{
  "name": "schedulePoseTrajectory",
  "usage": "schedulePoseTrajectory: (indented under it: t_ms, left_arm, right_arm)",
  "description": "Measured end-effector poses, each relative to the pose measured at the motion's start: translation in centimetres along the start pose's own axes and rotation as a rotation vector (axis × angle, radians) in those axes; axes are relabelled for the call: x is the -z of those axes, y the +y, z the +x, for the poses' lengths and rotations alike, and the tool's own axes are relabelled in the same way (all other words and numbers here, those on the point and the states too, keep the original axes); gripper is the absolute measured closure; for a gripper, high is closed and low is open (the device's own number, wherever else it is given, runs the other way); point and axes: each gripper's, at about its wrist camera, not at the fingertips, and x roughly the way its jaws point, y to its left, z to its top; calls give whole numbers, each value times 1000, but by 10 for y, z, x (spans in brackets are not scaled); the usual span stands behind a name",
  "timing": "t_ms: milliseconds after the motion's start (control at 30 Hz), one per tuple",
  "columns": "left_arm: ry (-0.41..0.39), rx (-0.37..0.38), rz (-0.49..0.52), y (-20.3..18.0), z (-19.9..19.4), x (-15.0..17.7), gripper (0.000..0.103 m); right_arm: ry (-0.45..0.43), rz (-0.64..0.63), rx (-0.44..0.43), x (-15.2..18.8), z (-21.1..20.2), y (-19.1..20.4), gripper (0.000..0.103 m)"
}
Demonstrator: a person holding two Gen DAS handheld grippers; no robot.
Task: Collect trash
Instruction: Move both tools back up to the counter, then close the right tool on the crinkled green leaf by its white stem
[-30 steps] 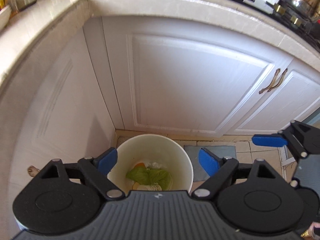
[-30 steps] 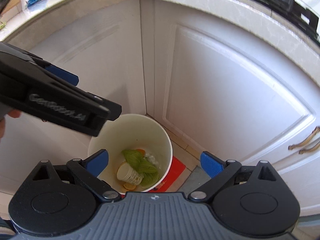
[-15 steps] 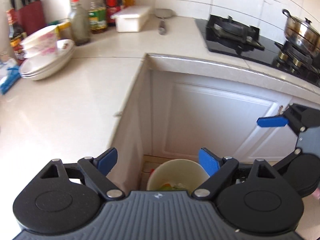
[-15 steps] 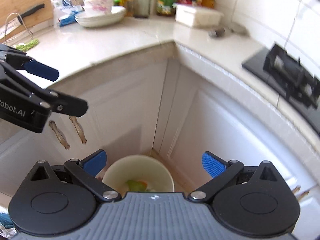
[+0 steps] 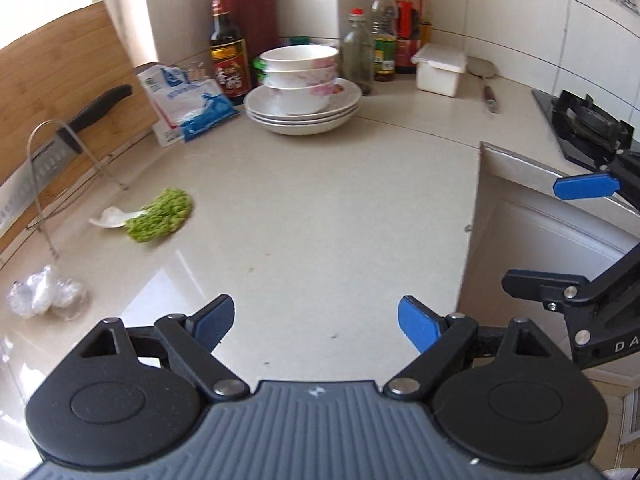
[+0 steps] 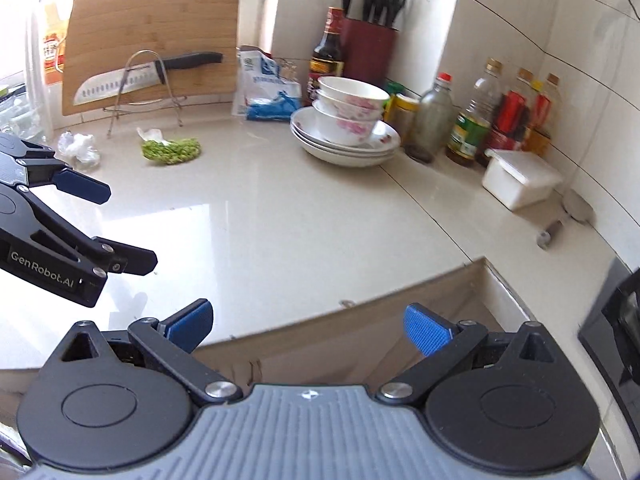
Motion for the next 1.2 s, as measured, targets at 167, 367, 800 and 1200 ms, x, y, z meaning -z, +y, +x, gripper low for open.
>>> schedulePoseTrajectory:
  t_ms: [167,367,800,1200]
  left_arm:
    - [-4,-80,-95,48,-5,7,14]
    - [11,-163,-205,94,-8,18,14]
    - [50,-239,-335,144,2,32,14]
    - [63,-253,-387,163,16,29,14]
  right_arm:
    - [-12,-82,-93,-35,32,31,0]
    - [18,-122,-210,-72,86,58,0]
    - [111,-209,-347,-119,190,99,0]
    - [116,-256,-403,-144,232,113,0]
